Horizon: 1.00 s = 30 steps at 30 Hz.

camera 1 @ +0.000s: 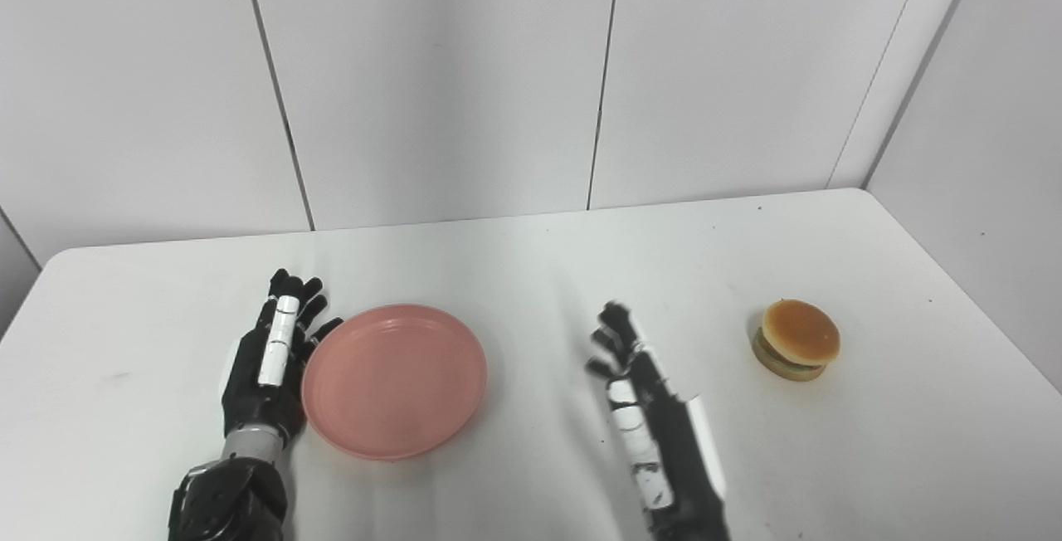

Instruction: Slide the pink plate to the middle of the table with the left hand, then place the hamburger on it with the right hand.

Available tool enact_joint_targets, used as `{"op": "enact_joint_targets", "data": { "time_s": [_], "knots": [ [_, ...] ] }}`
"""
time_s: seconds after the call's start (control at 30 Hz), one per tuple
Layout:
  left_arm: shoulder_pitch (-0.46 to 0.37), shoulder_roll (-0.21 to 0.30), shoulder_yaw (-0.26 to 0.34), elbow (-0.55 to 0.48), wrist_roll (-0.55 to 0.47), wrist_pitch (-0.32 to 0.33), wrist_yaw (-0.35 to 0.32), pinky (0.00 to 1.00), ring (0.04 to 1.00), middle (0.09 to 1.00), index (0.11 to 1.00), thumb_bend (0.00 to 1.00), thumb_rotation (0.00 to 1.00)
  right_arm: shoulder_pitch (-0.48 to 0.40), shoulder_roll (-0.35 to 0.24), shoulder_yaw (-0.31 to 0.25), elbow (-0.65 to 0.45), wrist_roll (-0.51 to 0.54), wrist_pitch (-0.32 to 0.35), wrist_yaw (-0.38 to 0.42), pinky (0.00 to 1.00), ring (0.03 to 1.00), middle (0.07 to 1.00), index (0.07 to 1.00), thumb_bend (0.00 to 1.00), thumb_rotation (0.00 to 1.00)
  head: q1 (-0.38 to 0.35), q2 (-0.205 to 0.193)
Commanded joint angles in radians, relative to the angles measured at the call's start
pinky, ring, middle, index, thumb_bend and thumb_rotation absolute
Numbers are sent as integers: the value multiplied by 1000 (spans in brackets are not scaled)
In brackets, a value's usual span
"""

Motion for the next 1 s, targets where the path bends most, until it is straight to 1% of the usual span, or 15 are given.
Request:
{"op": "enact_joint_targets", "data": {
  "time_s": [0.0,0.1,0.13,0.17,0.2,0.3,0.37,0.4,0.43,0.5,0.57,0.63,0.67,0.83,0.97],
  "knots": [
    [-17,1,-3,16,0,0,-2,769,903,886,979,788,718,29,-130,-50,-37,-100,-52,17,853,902,920,916,692,976,0,0],
    [-24,-2,-4,23,5,-4,3,761,895,878,968,812,711,-35,-192,-125,-46,-210,-52,41,856,901,911,912,711,935,0,-5],
    [-27,-2,-4,25,5,-6,3,764,894,878,964,822,709,-55,-219,-147,-48,-255,-47,43,807,869,894,894,738,918,1,-6],
    [-28,-3,-4,26,4,-6,4,765,892,878,962,829,707,-72,-240,-162,-51,-291,-39,43,796,865,891,888,749,917,2,-7],
    [-29,-5,-4,27,4,-7,6,764,889,877,961,832,703,-85,-259,-174,-54,-324,-28,44,796,865,888,877,762,906,2,-7],
    [-26,-7,-8,22,7,-4,7,757,888,877,965,838,701,-111,-296,-196,-58,-380,-3,47,813,883,893,870,776,902,3,-7],
    [-21,-6,-13,19,9,-4,5,751,887,878,969,835,709,-132,-321,-219,-54,-417,10,50,804,886,884,854,785,890,3,-7],
    [-21,-4,-15,23,10,-5,4,741,884,876,970,829,713,-142,-331,-229,-45,-437,10,47,776,865,871,829,780,878,4,-12],
    [-21,-1,-17,24,11,-5,3,740,883,875,969,829,714,-151,-340,-240,-34,-457,11,44,772,862,869,825,780,877,4,-12],
    [-27,7,-15,34,7,-7,-1,731,887,873,968,832,710,-177,-360,-257,-1,-503,20,44,735,810,824,758,783,866,0,-17],
    [-36,15,-10,43,1,-11,-6,744,892,873,966,834,707,-205,-378,-270,37,-538,31,48,695,773,788,718,769,798,-2,-22],
    [-42,22,-7,46,-2,-18,-15,763,903,886,969,823,705,-229,-395,-278,73,-562,36,49,667,749,765,698,764,737,-3,-26],
    [-44,25,-7,48,-2,-21,-18,758,906,893,972,818,708,-235,-399,-278,82,-568,39,48,661,741,758,694,767,724,-3,-26],
    [-46,39,-4,31,-15,-14,-39,786,927,915,993,759,703,-291,-449,-280,169,-596,40,27,651,717,740,685,774,705,-2,-28],
    [-46,43,-2,21,-14,-5,-43,786,928,914,1000,746,702,-324,-476,-275,233,-608,45,15,656,718,735,689,770,734,-1,-22]
  ]
}}
